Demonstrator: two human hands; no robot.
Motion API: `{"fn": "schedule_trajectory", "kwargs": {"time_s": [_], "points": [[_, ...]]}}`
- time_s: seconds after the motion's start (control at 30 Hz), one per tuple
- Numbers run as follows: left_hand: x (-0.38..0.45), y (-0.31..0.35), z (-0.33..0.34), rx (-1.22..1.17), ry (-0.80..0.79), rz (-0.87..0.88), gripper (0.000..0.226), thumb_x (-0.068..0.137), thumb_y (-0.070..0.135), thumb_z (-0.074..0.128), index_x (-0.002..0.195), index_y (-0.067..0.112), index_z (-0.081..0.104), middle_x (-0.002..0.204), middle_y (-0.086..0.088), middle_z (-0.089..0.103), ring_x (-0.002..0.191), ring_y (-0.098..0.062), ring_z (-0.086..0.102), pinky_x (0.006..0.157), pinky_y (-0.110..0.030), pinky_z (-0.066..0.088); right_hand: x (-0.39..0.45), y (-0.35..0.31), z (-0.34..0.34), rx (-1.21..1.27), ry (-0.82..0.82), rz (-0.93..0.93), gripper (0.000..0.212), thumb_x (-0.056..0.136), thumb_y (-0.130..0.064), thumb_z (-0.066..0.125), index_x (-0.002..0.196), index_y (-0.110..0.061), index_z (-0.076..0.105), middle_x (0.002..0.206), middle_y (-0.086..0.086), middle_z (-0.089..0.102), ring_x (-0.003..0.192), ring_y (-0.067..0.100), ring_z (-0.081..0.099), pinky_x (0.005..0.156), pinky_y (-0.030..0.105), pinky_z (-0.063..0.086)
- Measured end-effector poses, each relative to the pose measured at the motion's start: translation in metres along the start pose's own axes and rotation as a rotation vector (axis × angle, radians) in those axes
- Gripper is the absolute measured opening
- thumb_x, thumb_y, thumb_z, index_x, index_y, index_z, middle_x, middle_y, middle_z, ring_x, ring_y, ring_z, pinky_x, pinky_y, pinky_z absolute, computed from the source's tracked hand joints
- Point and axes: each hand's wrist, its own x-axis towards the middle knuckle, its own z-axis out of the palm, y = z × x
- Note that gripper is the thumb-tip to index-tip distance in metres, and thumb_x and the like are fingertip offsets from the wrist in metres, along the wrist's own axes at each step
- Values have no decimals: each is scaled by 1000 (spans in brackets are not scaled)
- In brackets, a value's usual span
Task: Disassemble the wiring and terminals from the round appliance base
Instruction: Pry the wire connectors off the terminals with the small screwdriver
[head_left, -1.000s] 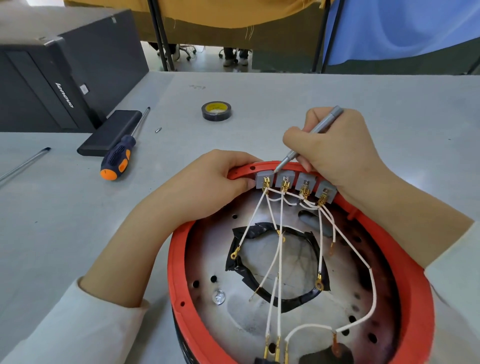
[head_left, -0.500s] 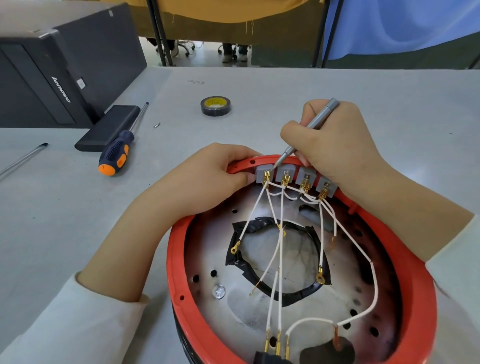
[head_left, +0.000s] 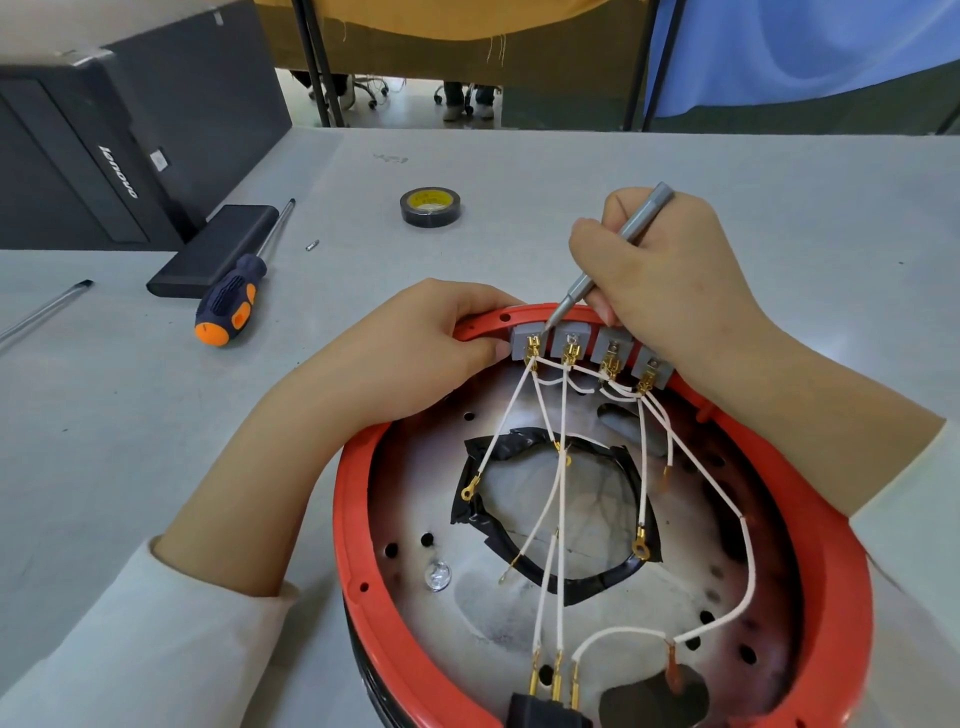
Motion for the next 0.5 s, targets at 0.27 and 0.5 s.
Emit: {"fn": "schedule_trajectory", "kwargs": {"time_s": [0.27, 0.5], "points": [[-1, 0, 0, 6, -1, 3, 26, 92, 21, 56, 112, 35, 64, 100, 6, 70, 94, -16, 64, 90, -41, 48, 0, 1, 0, 1, 2, 4, 34, 91, -8, 51, 59, -9, 39, 47, 11, 39, 33, 7, 41, 41, 18, 39], [0, -1, 2, 11, 7, 8, 26, 91, 20, 57, 110, 35, 65, 99, 8, 70, 94, -14, 64, 90, -40, 48, -3, 0, 2, -22, -31, -36, 40, 99, -18, 46, 62, -2, 44, 48, 9, 40, 36, 8, 41, 44, 21, 40]]}}
